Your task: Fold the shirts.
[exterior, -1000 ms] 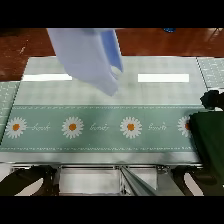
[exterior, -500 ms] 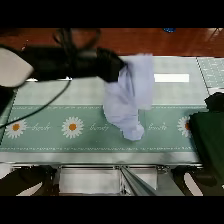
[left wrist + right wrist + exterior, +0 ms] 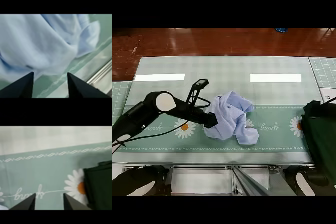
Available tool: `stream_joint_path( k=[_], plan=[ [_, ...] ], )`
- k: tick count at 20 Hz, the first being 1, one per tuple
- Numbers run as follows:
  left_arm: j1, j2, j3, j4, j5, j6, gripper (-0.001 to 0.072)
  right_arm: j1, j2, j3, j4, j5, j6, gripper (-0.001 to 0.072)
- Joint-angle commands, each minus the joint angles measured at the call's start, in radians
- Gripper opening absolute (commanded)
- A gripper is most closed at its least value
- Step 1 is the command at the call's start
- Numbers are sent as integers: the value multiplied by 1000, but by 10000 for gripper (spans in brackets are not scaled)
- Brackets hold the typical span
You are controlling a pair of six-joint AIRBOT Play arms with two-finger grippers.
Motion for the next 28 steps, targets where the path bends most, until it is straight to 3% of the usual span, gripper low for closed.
stream_joint_path(
  k=[1,4,6,7,8,9,12,14,17,19,21,25,26,27,28],
  plan=[
    [77,-5,-1,92,-122,-11,507,-1,-45,-75,63,-151,2,397],
    [261,34,84,107,-246,-18,507,-1,-115,24,-171,-105,1,397],
    [405,97,86,102,-210,-48,507,-48,-144,53,-333,-80,71,396],
    [470,130,50,90,-164,-111,507,-114,-162,47,-312,-72,100,396],
    [517,154,-16,39,-125,-166,507,-186,-182,30,-222,-77,96,396],
    [540,159,-95,-50,-115,-158,507,-258,-205,-2,-79,-103,52,396],
    [513,137,-351,-358,-123,65,507,-349,-290,-86,381,-118,-276,395],
    [489,118,-443,-415,-47,84,506,-348,-344,-98,537,-100,-369,395],
    [426,64,-464,-506,68,103,507,-348,-402,-98,619,-119,-391,395],
    [358,5,-463,-649,151,186,507,-348,-427,-98,670,-147,-396,395],
    [294,-72,-443,-665,212,188,506,-348,-447,-98,734,-170,-421,394],
    [235,-202,-366,-666,215,165,505,-348,-486,-98,791,-168,-458,394],
    [229,-216,-344,-666,215,165,461,-334,-497,-98,789,-170,-463,394],
    [229,-219,-327,-665,206,167,137,-308,-513,-98,790,-171,-483,394],
    [230,-217,-312,-665,200,185,20,-270,-534,-98,790,-177,-497,394]
  ],
)
